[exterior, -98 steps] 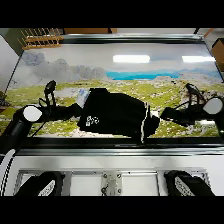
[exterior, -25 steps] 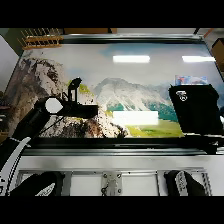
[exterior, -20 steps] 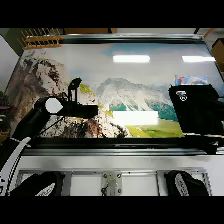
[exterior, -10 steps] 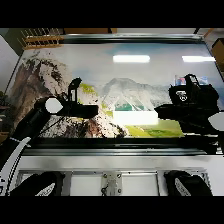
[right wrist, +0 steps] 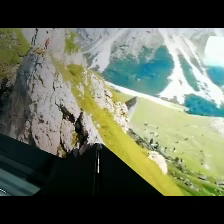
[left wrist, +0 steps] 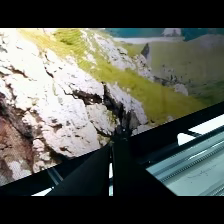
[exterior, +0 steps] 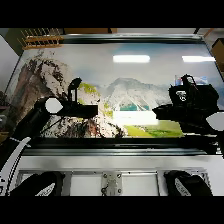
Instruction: Fold the clothes and pants, and hang the long-sleeved shirts on hangers.
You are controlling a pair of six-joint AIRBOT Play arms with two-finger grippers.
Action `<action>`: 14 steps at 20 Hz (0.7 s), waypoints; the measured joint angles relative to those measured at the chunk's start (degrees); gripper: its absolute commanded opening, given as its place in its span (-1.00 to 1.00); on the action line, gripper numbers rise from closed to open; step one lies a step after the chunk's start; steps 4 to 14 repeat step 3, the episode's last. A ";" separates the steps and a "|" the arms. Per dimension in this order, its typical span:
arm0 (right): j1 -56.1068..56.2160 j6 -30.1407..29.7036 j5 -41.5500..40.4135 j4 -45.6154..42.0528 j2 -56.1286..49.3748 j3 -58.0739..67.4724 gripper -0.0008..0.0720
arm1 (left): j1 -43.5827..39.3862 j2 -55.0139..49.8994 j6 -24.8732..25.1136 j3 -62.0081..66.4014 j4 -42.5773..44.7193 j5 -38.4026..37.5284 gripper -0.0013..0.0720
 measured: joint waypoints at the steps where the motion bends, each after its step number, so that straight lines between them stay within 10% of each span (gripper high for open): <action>1: 0.00 0.00 0.00 0.02 0.00 0.00 -0.90 | 0.00 0.00 0.00 0.00 0.00 0.00 -0.94; 14: 0.00 -0.02 0.00 0.02 0.00 0.00 -0.90 | 0.00 0.00 0.00 0.00 0.00 0.00 -0.93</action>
